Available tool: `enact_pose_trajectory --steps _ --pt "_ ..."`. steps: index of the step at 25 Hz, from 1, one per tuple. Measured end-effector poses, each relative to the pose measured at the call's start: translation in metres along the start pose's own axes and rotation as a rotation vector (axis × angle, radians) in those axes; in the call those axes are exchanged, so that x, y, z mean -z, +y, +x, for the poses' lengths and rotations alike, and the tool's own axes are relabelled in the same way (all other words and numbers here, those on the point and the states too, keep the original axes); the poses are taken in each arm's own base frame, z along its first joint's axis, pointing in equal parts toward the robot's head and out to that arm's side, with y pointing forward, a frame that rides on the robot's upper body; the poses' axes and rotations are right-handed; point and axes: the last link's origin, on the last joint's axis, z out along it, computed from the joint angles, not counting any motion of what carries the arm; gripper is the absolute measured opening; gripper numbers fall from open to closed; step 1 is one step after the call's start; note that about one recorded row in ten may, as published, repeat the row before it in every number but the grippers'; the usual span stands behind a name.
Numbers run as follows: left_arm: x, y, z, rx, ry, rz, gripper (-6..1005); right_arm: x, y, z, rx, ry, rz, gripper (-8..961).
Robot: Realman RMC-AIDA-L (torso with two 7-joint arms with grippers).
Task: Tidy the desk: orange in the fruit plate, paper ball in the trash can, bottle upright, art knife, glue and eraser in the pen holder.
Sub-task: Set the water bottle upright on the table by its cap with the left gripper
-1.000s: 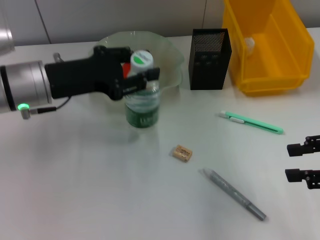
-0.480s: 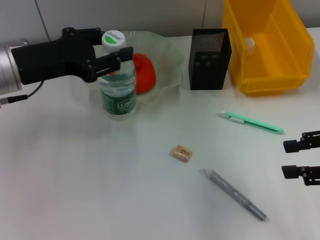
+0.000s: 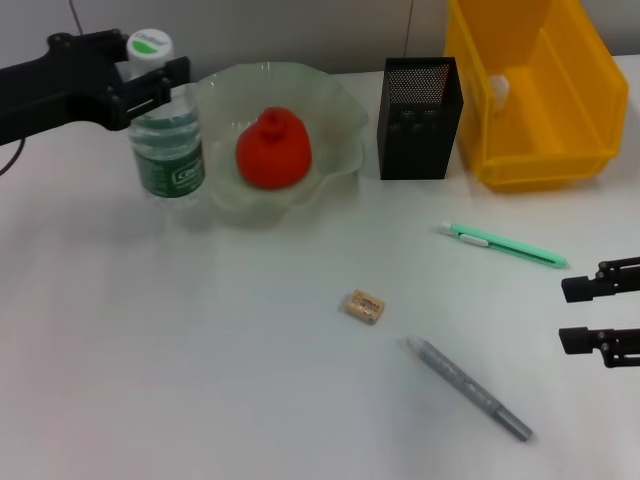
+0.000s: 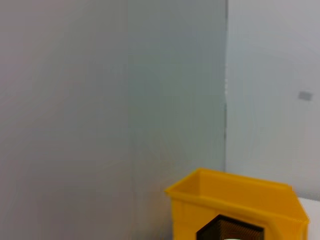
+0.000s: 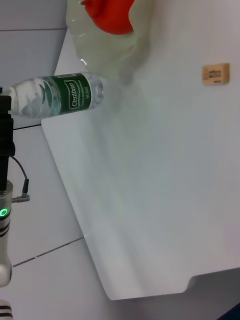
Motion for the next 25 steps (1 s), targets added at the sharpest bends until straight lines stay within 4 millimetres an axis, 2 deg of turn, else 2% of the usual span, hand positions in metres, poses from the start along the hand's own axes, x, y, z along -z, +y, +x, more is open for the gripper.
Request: enact_pose_trajectory --steps 10,16,25 --pt "0.01 -0.012 -0.011 0.02 -0.023 0.101 447 -0.005 -0.002 -0.002 -0.005 -0.006 -0.02 594" --pt "0.006 -0.013 -0.017 0.027 -0.03 0.147 447 -0.005 -0.002 -0.002 -0.005 -0.006 -0.024 594" --pt "0.011 -0.013 -0.029 0.06 -0.041 0.178 448 -0.008 -0.002 0.0 -0.015 -0.004 -0.037 593"
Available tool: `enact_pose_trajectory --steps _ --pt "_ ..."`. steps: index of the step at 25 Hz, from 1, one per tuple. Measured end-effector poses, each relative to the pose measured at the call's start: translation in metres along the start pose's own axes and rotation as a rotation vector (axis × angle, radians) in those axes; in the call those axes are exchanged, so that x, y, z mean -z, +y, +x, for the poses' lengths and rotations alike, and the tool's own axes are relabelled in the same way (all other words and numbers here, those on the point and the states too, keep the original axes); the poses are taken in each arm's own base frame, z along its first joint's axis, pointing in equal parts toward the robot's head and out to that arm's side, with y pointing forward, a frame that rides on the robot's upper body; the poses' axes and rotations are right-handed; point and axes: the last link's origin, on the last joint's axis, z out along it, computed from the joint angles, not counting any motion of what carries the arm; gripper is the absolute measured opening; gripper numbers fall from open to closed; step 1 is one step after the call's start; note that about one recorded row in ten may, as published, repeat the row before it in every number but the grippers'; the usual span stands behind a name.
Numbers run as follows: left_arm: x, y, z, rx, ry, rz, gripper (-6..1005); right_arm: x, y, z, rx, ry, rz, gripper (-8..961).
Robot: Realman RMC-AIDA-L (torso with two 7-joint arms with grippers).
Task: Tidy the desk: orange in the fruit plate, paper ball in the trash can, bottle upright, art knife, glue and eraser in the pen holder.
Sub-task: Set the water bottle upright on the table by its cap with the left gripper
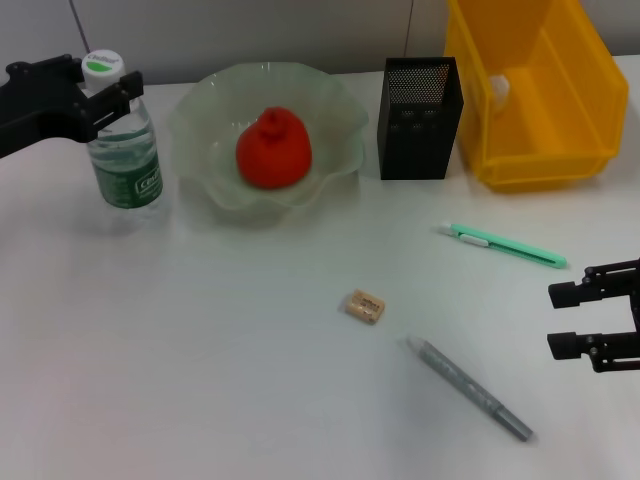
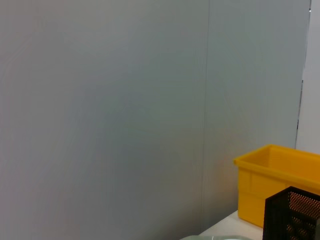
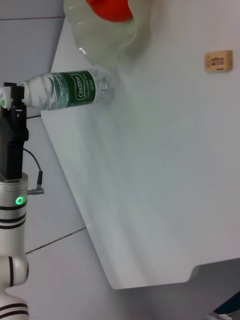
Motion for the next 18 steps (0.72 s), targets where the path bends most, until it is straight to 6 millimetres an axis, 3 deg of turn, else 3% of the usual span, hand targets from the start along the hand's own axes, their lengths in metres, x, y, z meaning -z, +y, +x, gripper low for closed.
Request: enact_pose_trajectory --steps 18 --pt "0.002 -0.003 -0.012 0.038 -0.021 0.032 450 -0.001 0.0 0.0 0.005 -0.002 -0.007 593"
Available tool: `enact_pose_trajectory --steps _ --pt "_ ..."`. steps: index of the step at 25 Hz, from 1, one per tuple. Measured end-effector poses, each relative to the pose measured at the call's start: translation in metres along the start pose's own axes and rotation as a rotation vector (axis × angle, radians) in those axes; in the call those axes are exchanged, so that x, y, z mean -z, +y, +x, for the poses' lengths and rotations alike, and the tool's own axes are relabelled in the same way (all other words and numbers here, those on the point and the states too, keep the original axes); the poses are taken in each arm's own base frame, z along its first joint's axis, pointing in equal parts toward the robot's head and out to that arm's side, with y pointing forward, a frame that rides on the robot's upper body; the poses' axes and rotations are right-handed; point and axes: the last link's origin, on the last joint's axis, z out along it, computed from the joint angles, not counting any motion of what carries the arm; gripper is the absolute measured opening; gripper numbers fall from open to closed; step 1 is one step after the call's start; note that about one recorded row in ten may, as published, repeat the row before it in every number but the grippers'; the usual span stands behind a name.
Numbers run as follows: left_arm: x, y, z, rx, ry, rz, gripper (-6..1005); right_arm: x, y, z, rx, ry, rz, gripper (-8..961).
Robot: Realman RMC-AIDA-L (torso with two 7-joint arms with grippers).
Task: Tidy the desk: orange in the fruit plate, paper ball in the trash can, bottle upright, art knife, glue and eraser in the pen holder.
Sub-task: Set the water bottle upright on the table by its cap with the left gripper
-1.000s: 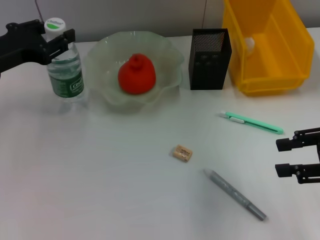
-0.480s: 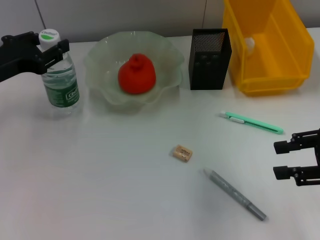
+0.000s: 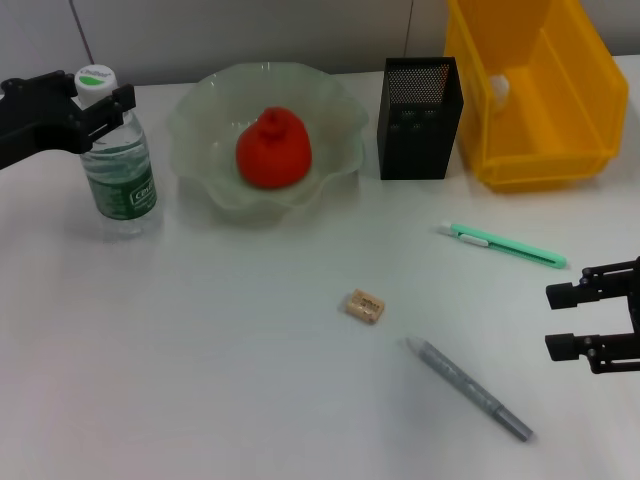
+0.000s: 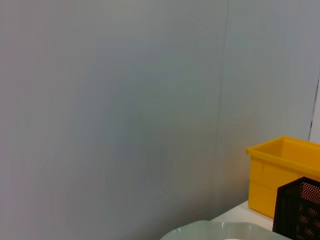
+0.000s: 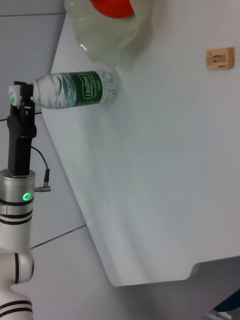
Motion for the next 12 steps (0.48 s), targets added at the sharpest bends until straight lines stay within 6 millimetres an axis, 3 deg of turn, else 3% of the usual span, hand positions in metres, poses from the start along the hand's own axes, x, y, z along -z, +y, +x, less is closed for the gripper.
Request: enact_pose_trajectory --steps 12 --pt "-0.0017 0.0016 -0.0044 0.018 -0.007 -0.005 452 -0.0014 -0.0006 0.0018 -0.004 -0.006 -0.005 593"
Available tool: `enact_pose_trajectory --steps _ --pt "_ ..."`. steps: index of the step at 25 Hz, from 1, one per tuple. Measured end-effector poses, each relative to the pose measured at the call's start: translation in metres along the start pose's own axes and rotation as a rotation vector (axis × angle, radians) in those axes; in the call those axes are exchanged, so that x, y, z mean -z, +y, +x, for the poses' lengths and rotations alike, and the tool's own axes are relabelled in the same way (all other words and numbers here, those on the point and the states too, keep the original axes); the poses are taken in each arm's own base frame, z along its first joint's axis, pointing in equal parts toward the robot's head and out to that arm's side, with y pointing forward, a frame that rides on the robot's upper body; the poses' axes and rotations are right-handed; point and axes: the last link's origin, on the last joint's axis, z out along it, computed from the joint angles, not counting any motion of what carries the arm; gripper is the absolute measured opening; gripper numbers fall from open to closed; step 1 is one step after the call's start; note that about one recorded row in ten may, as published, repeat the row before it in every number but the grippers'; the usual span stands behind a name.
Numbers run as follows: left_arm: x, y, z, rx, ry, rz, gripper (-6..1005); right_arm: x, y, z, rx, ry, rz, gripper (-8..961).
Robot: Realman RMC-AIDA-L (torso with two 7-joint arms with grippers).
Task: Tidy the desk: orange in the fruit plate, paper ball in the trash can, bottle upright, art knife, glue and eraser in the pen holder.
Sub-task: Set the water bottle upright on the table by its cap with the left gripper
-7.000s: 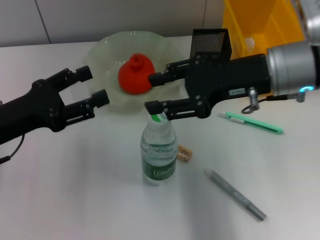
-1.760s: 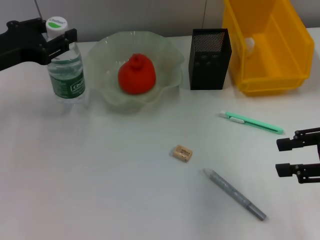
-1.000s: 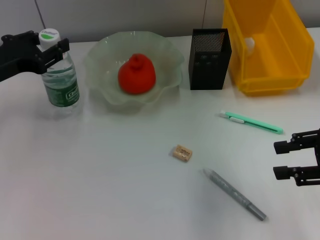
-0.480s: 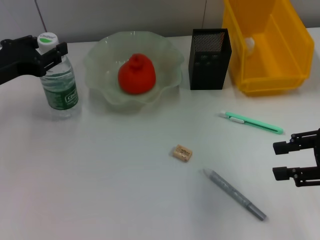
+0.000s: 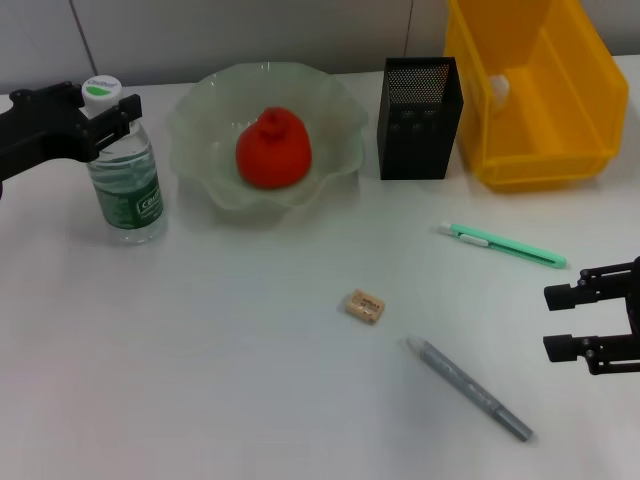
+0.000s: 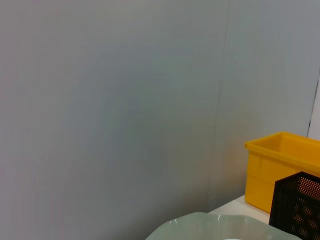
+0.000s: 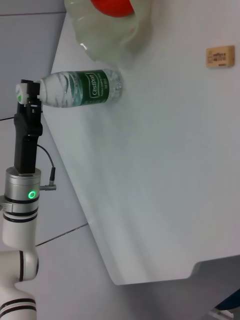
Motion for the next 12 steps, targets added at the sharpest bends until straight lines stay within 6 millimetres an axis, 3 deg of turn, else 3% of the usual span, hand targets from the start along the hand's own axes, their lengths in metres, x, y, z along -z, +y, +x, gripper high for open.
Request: enact_pose_trajectory --steps 12 --pt "-0.0033 -0.0001 -0.005 0.026 -0.006 0.02 453 -0.0002 -0.0001 0.0001 0.005 -0.001 0.0 593"
